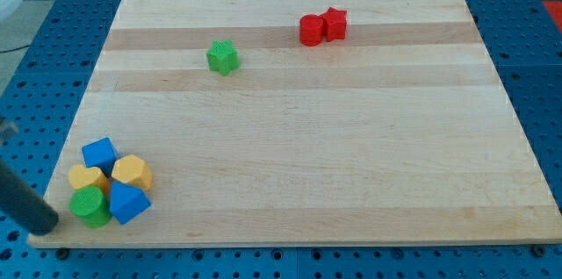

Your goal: Push the green circle closer to the green star

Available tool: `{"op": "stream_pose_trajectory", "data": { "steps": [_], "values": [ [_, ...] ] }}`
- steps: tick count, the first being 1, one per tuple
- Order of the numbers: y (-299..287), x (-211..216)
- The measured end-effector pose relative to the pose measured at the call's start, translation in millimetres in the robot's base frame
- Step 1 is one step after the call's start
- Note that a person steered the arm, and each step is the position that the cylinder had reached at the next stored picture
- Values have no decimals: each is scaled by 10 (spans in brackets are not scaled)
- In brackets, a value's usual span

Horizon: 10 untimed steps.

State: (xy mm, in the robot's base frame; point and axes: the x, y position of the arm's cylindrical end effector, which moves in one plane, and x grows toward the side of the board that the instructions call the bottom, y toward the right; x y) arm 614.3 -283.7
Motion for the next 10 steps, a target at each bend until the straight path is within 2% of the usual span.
{"op": "stream_pose_trajectory", "data": {
  "steps": [1, 5, 6, 7, 8, 10],
  "values": [
    [175, 6],
    [1526, -828],
    [1968, -920],
    [2092, -1086],
    [1683, -1169],
    [1475, -1221]
  ]
}}
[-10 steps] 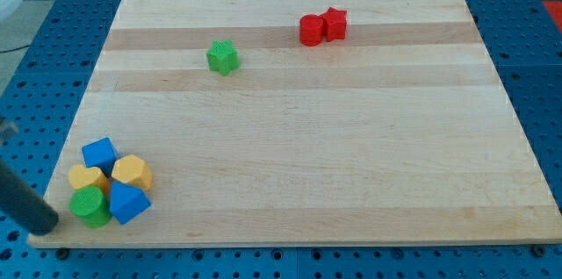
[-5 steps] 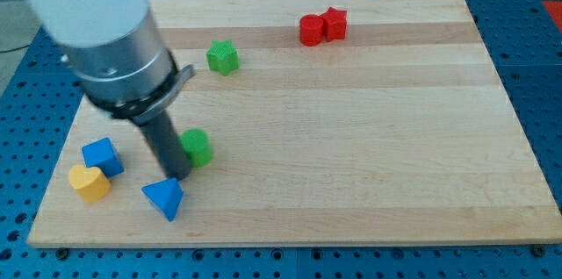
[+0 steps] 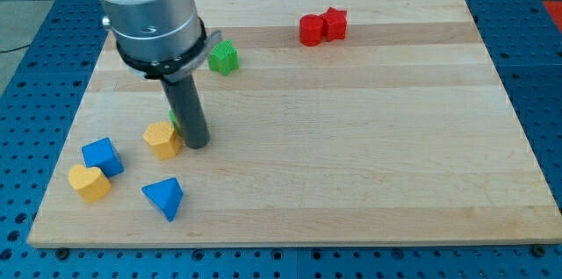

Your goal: Push the green circle closer to the green star

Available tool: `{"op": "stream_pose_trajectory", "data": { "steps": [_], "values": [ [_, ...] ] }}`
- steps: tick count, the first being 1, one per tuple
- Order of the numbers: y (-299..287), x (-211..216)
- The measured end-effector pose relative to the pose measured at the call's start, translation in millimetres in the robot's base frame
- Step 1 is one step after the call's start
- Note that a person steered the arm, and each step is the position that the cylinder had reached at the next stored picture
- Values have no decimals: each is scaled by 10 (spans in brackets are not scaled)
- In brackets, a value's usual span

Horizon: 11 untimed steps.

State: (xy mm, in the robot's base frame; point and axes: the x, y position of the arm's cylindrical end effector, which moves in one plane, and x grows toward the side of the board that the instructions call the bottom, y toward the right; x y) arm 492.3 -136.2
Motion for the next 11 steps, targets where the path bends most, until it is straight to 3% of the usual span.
{"op": "stream_pose_trajectory", "data": {
  "steps": [1, 2, 3, 5, 6, 8, 10, 11],
  "values": [
    [-335, -7],
    [-426, -387],
    [109, -586],
    [518, -57],
    [707, -192],
    [708, -943],
    [1529, -1050],
    [817, -1039]
  ]
}}
